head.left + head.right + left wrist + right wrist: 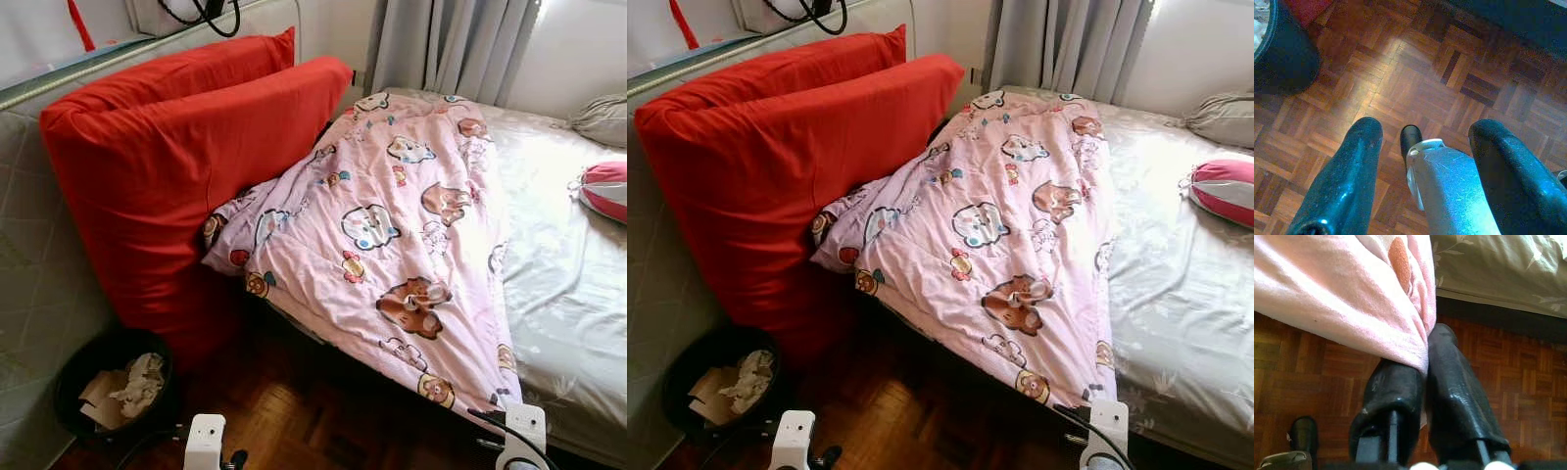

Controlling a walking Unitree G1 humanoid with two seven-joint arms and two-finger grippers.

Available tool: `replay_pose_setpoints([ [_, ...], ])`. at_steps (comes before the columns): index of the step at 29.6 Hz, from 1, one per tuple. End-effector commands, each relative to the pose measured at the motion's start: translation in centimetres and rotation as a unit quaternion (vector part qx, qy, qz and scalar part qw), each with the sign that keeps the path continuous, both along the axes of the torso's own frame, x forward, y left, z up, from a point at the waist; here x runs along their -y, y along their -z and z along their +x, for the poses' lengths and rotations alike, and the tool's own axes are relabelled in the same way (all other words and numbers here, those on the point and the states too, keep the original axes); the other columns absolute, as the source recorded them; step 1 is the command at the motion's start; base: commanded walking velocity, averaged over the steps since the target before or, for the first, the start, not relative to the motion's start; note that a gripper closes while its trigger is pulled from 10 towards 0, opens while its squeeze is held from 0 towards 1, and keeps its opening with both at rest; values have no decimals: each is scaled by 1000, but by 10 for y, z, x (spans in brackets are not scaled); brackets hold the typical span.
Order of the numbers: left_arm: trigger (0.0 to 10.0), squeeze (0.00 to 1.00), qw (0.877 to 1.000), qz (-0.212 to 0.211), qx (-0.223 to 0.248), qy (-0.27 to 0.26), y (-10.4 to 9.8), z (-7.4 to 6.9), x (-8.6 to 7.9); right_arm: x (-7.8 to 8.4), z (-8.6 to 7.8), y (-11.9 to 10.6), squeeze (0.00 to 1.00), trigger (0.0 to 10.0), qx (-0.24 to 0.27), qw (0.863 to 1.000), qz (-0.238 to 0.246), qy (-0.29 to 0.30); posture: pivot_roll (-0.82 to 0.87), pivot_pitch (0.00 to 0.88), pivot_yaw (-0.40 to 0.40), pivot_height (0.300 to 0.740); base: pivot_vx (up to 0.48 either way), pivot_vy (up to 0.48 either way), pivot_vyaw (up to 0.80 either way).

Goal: Clean up the room

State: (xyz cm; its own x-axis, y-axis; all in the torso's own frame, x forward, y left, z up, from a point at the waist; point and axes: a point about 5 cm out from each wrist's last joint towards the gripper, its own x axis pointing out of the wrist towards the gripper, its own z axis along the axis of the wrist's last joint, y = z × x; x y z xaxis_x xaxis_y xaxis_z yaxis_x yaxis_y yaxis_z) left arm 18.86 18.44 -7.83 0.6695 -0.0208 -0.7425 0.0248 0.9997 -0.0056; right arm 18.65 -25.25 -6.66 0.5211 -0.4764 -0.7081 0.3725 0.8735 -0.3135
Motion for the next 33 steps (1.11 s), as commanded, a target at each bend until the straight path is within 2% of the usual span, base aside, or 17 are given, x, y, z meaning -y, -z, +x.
replay_pose_setpoints([
  [1,10000,0,1000,3,-12,11,2,-3,2,0,-10,5,773,10000,-20,1000,1,8,109,52,-45,740,0,0,0],
  [12,10000,0,1000,1,-12,10,2,-3,3,6,-13,4,769,10000,-25,999,-17,15,110,35,-45,740,0,0,0],
  [16,10000,0,1000,1,-13,10,3,-4,3,5,-12,4,757,10000,-18,1000,-5,14,110,32,-43,740,0,0,0],
  [17,10000,0,1000,0,-14,9,3,-4,3,-7,-6,6,122,10000,4,999,48,-6,107,28,-42,740,0,0,0],
  [18,10000,0,1000,0,-15,9,3,-5,3,-13,-4,6,0,10000,11,998,65,-22,106,27,-42,740,0,0,0],
  [19,10000,0,1000,0,-17,9,4,-6,2,-20,-2,7,0,10000,14,996,79,-50,105,24,-40,740,0,0,0],
  [20,10000,0,1000,0,-17,9,4,-6,2,-20,-2,7,0,10000,14,996,79,-50,105,24,-40,740,0,0,0],
  [21,10000,0,1000,1,-18,8,4,-7,1,-29,-2,9,0,10000,16,992,103,-76,106,20,-40,740,0,0,0],
  [23,10000,0,1000,2,-19,5,4,-7,0,-36,-1,10,0,10000,23,988,117,-99,107,15,-40,740,0,0,0],
  [25,10000,0,1000,3,-19,2,4,-8,-1,-41,-2,12,0,10000,23,984,146,-102,108,10,-41,740,0,0,0],
  [28,10000,0,1000,2,-20,-4,4,-8,-2,-46,-3,13,0,10000,14,981,149,-122,110,2,-42,740,0,0,0],
  [33,10000,0,1000,0,-20,-8,5,-9,-1,-47,-5,14,0,10000,15,982,148,-113,116,0,-45,740,0,0,0],
])
